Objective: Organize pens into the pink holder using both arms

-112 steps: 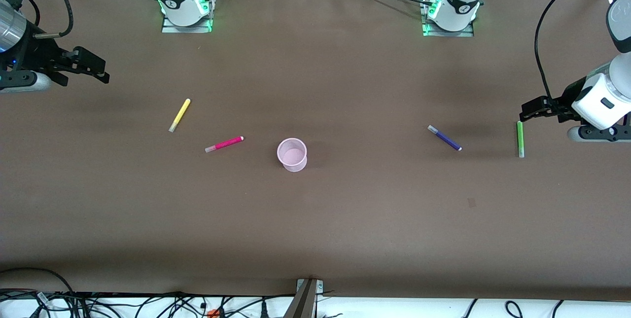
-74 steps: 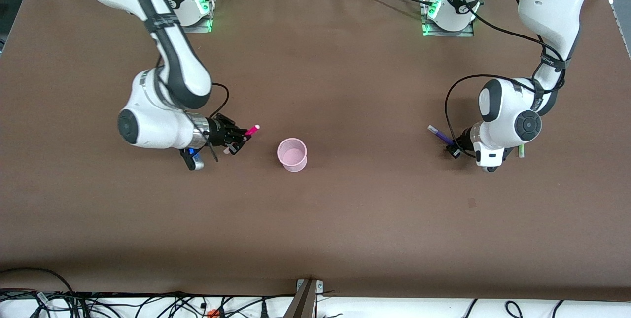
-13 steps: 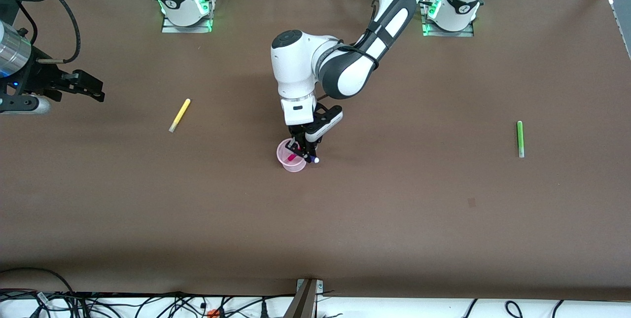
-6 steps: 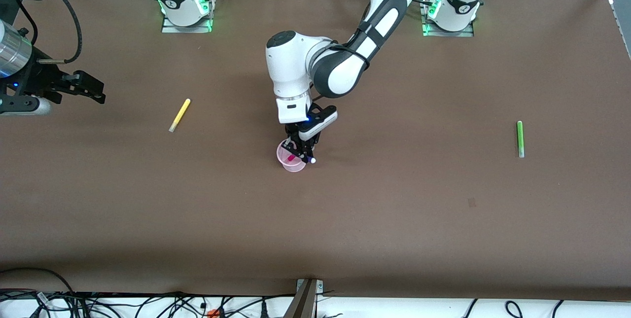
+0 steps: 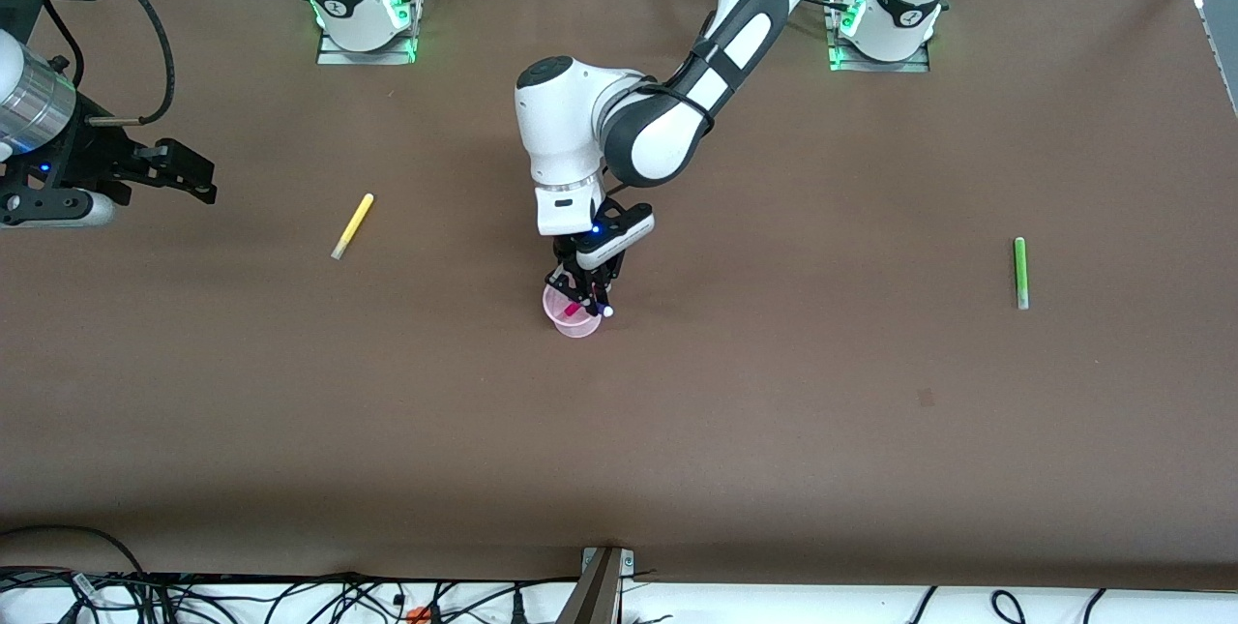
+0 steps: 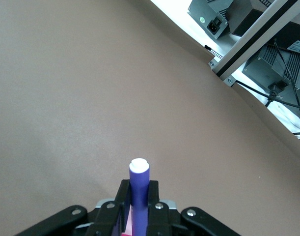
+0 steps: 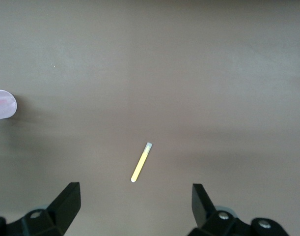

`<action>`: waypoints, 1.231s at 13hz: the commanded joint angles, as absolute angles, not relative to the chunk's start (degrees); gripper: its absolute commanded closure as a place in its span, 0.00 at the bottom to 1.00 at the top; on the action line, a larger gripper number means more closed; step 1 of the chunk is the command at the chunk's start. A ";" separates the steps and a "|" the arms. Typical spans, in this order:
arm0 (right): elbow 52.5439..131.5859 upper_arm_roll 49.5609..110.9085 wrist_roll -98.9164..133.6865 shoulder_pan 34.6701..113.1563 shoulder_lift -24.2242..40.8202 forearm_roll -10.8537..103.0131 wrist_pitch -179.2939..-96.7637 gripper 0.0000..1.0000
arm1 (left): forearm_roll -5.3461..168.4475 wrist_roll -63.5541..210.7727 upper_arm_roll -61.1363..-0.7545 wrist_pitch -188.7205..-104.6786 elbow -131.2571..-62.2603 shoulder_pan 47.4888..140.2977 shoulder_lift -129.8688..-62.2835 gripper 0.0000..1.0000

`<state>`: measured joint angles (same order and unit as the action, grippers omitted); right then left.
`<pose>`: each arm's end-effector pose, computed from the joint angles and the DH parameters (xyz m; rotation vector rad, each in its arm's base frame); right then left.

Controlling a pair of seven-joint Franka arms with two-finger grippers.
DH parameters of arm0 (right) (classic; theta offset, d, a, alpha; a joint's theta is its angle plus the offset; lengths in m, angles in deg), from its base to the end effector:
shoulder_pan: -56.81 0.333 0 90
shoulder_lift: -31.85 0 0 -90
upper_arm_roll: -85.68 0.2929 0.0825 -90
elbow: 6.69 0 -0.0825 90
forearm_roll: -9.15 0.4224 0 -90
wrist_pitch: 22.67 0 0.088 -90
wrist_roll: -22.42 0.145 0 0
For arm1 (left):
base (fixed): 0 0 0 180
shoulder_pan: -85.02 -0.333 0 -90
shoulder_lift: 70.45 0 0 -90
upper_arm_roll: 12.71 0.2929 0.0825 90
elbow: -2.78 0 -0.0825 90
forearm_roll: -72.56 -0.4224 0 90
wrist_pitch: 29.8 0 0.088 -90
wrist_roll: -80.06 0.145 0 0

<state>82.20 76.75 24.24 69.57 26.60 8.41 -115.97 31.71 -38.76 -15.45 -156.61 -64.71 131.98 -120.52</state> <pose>0.6204 0.0428 0.5233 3.1133 0.0568 -0.0190 0.5608 -0.5823 0.2192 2.6666 1.1842 0.8693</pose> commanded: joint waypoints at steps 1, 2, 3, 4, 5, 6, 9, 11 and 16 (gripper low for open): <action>81.11 77.07 24.53 69.38 26.31 7.65 -115.66 0.00 | 29.67 -39.12 -14.73 -156.19 -62.00 132.57 -122.05 0.88; 81.11 77.07 24.53 69.38 26.23 7.74 -115.66 0.00 | 29.67 -39.12 -14.73 -156.19 -62.00 132.57 -122.05 0.84; 81.11 77.07 24.61 69.38 26.31 7.74 -115.66 0.00 | 29.67 -39.21 -14.73 -156.19 -62.00 132.57 -122.05 0.73; 81.11 77.07 24.61 69.38 26.31 7.83 -115.66 0.00 | 29.67 -39.12 -14.73 -156.19 -62.00 132.57 -122.05 0.70; 81.11 77.07 24.61 69.38 26.31 7.83 -115.66 0.00 | 29.76 -39.12 -14.73 -156.19 -61.91 132.57 -122.05 0.49; 81.11 77.07 24.61 69.38 26.23 7.83 -115.66 0.00 | 29.67 -39.12 -14.64 -156.19 -61.82 132.57 -122.05 0.32; 81.11 77.07 24.61 69.38 26.31 7.83 -115.66 0.00 | 30.02 -37.90 -14.64 -156.10 -61.73 131.69 -120.65 0.09; 81.11 77.07 24.61 69.38 26.31 7.92 -115.66 0.00 | 32.81 -34.65 -15.60 -155.57 -61.73 128.72 -118.72 0.08; 81.11 77.07 24.61 69.38 26.23 7.92 -115.66 0.00 | 56.86 -10.70 -15.43 -149.10 -63.75 119.76 -106.16 0.04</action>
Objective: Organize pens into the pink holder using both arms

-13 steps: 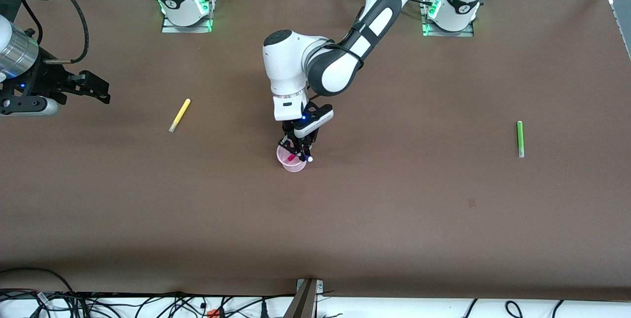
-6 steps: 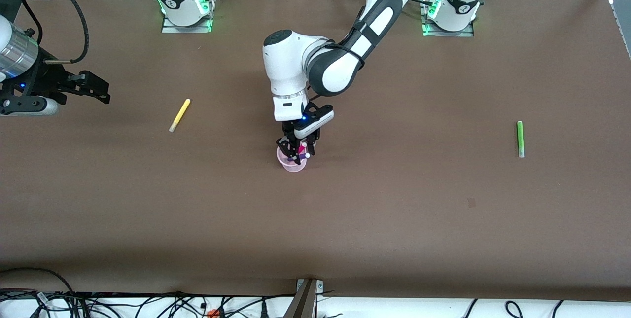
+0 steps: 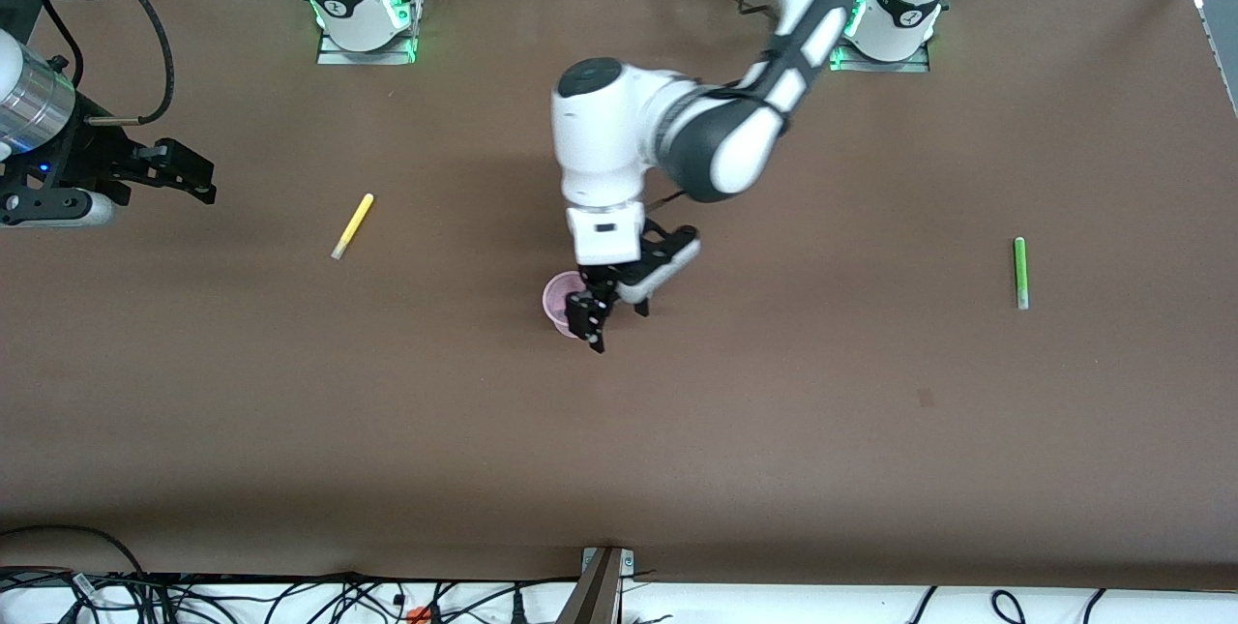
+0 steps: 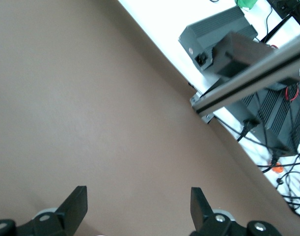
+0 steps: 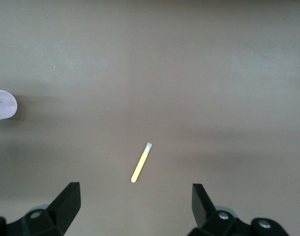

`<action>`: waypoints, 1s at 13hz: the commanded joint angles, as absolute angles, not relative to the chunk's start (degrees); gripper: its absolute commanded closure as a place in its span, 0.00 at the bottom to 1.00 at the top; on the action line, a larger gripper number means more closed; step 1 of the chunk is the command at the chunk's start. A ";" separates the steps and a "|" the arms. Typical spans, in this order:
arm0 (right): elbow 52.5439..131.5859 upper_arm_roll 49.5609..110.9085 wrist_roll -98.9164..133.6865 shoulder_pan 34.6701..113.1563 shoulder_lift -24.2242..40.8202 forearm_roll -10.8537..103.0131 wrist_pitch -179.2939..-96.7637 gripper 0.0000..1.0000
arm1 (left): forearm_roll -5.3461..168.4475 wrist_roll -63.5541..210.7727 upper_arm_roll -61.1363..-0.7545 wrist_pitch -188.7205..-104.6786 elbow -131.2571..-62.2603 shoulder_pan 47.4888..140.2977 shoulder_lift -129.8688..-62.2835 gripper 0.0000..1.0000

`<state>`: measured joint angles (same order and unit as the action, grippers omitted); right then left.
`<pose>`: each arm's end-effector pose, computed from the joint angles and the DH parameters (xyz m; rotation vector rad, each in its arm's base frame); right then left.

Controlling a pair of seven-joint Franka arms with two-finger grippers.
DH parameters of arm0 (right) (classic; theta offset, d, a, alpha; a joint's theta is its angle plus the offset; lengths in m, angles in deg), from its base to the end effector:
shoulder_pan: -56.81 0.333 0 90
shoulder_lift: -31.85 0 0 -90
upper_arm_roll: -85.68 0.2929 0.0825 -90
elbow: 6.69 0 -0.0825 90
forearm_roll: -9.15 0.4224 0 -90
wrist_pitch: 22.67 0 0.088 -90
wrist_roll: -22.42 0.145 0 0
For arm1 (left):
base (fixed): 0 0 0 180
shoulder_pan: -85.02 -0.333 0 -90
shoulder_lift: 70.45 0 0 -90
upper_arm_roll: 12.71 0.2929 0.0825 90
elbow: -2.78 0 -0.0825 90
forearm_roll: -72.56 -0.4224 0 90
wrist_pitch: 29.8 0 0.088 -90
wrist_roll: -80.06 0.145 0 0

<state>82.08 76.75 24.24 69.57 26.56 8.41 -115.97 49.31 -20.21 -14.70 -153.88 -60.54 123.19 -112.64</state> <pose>0.6207 0.0429 0.5240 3.1133 0.0568 -0.0168 0.6481 -0.5000 0.3569 2.6095 1.2412 0.6414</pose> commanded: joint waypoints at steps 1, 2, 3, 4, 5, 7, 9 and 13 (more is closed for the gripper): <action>81.11 77.07 24.61 69.38 26.31 7.92 -115.66 0.00 | 60.39 -4.55 -15.43 -144.80 -63.84 117.73 -104.22 0.00; 81.11 77.07 24.61 69.38 26.31 7.92 -115.66 0.00 | 62.78 1.16 -15.43 -140.58 -63.93 115.63 -102.64 0.00; 81.11 77.07 24.61 69.38 26.31 7.92 -115.75 0.00 | 65.15 7.75 -15.43 -136.19 -64.02 113.69 -101.14 0.00; 81.11 77.07 24.61 69.38 26.23 7.92 -115.66 0.00 | 67.53 14.43 -15.43 -132.06 -63.93 111.06 -99.65 0.00; 81.11 77.07 24.61 69.38 26.23 7.92 -115.66 0.00 | 69.38 20.67 -15.43 -128.62 -63.93 108.60 -98.16 0.00; 81.11 77.07 24.61 69.47 26.23 7.92 -115.75 0.00 | 70.71 32.10 -15.43 -122.20 -64.02 103.76 -95.60 0.00; 81.11 77.07 24.61 69.47 26.23 7.92 -115.75 0.00 | 71.24 44.75 -15.43 -117.96 -66.90 99.19 -92.80 0.00; 81.11 77.07 24.61 69.47 26.23 7.91 -115.75 0.00 | 71.33 64.28 -15.43 -118.04 -75.78 90.67 -86.29 0.00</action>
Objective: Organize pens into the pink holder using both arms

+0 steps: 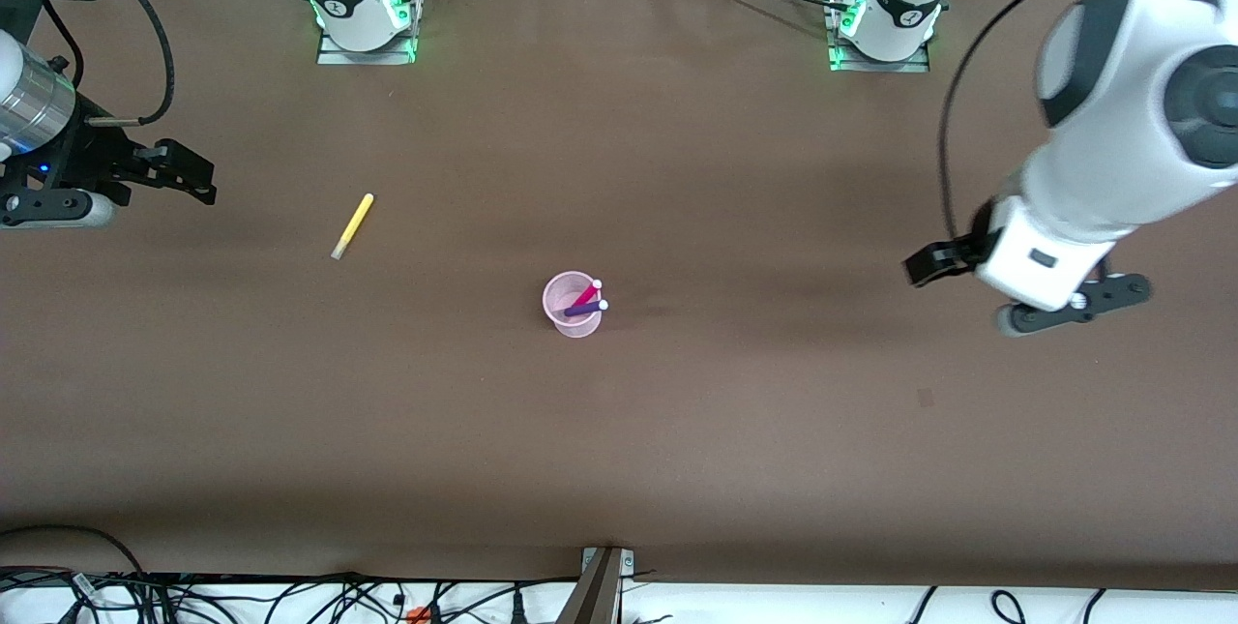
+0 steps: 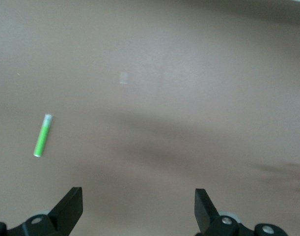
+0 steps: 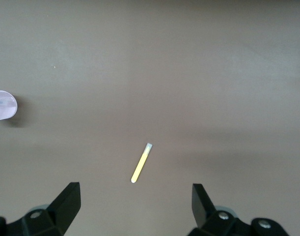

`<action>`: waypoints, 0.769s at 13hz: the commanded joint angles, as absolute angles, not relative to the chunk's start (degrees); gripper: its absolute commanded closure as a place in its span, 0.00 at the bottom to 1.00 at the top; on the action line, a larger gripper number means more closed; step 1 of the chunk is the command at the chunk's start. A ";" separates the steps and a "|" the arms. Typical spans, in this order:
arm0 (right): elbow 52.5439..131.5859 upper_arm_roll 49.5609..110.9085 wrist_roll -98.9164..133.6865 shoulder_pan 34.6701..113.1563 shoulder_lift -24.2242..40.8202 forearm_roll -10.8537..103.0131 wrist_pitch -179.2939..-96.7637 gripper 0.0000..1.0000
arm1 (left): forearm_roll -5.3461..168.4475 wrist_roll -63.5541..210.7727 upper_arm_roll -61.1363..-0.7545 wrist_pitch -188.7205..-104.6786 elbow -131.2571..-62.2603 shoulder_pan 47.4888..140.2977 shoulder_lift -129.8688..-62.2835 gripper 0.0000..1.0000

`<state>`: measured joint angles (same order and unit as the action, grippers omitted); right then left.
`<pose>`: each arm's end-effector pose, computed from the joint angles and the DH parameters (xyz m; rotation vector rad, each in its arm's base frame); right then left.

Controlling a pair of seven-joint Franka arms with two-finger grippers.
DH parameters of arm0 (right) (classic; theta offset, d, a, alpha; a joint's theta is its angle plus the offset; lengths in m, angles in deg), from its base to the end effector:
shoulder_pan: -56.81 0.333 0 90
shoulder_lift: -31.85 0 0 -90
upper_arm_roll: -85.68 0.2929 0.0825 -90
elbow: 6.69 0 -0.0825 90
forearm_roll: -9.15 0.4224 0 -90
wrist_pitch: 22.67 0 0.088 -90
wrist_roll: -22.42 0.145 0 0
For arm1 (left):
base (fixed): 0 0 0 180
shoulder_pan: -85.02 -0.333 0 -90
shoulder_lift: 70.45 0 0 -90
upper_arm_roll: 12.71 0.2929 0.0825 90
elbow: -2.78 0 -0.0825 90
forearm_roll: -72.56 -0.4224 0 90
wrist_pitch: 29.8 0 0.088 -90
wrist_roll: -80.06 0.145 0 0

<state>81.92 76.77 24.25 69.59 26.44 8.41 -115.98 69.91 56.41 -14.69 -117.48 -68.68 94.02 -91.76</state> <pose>0.6214 0.0434 0.5241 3.1130 0.0576 -0.0154 0.6734 -0.1201 0.4858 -3.0619 -0.3425 0.1151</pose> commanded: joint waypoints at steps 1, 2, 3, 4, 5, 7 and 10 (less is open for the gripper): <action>81.11 77.07 24.53 69.47 26.23 7.83 -115.75 0.00 | 71.33 69.20 -15.43 -118.22 -78.15 89.16 -84.88 0.00; 81.11 77.07 24.61 69.47 26.23 7.83 -115.75 0.00 | 71.50 72.90 -15.43 -118.74 -80.26 87.58 -83.65 0.00; 81.11 77.07 24.61 69.56 26.23 7.83 -115.75 0.00 | 72.03 75.81 -15.43 -120.05 -82.80 85.83 -82.25 0.00; 81.11 77.07 24.61 69.56 26.23 7.83 -115.75 0.00 | 73.34 78.28 -15.43 -121.89 -85.44 84.24 -80.67 0.00; 81.11 77.07 24.61 69.56 26.23 7.83 -115.75 0.00 | 73.52 80.22 -15.43 -124.08 -87.99 82.92 -79.17 0.00; 81.11 77.07 24.61 69.56 26.31 7.83 -115.75 0.00 | 73.53 81.11 -15.43 -125.51 -89.60 81.34 -77.75 0.00; 81.11 77.07 24.61 69.56 26.23 7.83 -115.75 0.00 | 73.53 81.46 -14.91 -125.07 -88.81 81.06 -78.01 0.00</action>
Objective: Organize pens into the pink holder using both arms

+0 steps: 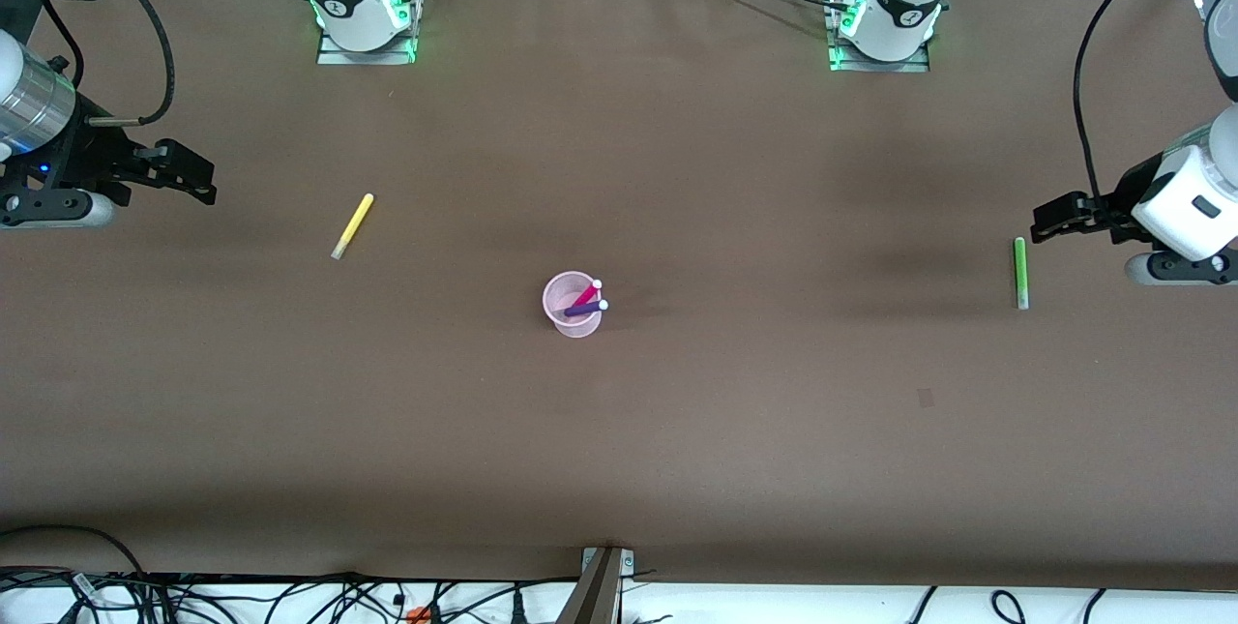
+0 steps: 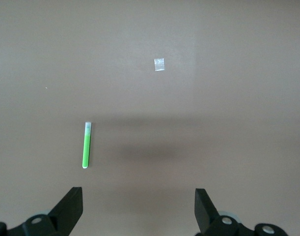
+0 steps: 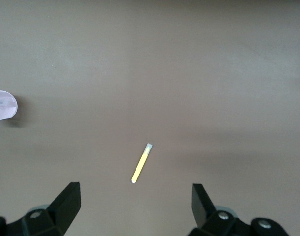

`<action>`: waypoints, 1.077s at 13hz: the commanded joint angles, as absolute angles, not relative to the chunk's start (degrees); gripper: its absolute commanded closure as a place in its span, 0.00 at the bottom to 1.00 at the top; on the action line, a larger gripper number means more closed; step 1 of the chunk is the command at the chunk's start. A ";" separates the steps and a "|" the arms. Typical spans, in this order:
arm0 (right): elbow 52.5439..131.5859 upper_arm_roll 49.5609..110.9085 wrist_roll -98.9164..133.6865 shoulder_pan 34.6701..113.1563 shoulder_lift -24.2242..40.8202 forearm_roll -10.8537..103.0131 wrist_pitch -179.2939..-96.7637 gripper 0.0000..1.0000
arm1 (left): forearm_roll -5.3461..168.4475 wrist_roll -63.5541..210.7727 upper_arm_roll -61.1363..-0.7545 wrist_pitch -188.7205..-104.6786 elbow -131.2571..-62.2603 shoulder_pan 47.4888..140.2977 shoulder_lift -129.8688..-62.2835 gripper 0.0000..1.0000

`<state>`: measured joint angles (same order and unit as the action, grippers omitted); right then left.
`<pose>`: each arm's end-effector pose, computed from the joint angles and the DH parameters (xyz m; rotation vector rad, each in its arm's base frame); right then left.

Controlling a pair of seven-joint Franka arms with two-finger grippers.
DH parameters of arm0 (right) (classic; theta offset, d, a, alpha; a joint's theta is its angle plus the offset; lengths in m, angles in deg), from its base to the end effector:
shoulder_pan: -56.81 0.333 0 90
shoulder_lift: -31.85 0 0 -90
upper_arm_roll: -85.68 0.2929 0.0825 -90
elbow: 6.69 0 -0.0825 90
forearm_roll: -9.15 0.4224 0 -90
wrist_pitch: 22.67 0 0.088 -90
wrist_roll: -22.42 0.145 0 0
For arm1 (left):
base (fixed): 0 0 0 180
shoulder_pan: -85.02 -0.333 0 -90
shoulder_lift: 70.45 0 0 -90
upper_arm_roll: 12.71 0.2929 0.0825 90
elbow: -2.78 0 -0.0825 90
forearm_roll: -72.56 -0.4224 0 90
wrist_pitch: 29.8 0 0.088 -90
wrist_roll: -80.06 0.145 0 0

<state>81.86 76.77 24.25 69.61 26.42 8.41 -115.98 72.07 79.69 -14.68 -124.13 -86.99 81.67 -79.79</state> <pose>0.6215 0.0437 0.5245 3.1130 0.0582 -0.0143 0.6344 0.0175 0.4714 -3.1364 -0.0467 0.1308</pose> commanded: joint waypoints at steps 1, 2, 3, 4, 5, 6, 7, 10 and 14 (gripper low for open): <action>81.11 77.07 24.61 69.56 26.23 7.83 -115.75 0.00 | 73.35 81.90 -14.99 -125.07 -88.72 81.15 -78.01 0.00; 81.11 77.07 24.61 69.56 26.31 7.83 -115.75 0.00 | 73.18 81.99 -15.25 -124.99 -88.72 81.15 -78.01 0.00; 81.11 77.07 24.61 69.56 26.31 7.83 -115.75 0.00 | 73.09 81.99 -15.34 -124.64 -88.80 81.15 -78.01 0.00; 81.11 77.07 24.61 69.56 26.23 7.83 -115.75 0.00 | 73.00 81.99 -15.34 -124.03 -88.63 81.15 -78.01 0.00; 81.11 77.07 24.61 69.56 26.23 7.83 -115.75 0.00 | 72.74 82.08 -15.34 -123.84 -88.45 81.15 -78.01 0.00; 81.11 77.07 24.61 69.56 26.23 7.83 -115.75 0.00 | 72.65 82.95 -15.34 -123.84 -87.84 81.15 -78.10 0.00; 81.11 77.07 24.70 69.56 26.23 7.83 -115.75 0.00 | 72.65 83.57 -15.26 -123.84 -87.58 81.15 -78.28 0.00; 81.11 77.07 24.61 69.56 26.23 7.91 -115.75 0.00 | 72.73 83.49 -14.82 -123.84 -87.57 81.15 -78.28 0.00; 81.11 77.07 24.70 69.56 26.23 7.83 -115.75 0.00 | 73.00 82.87 -14.82 -123.84 -87.14 81.24 -78.45 0.00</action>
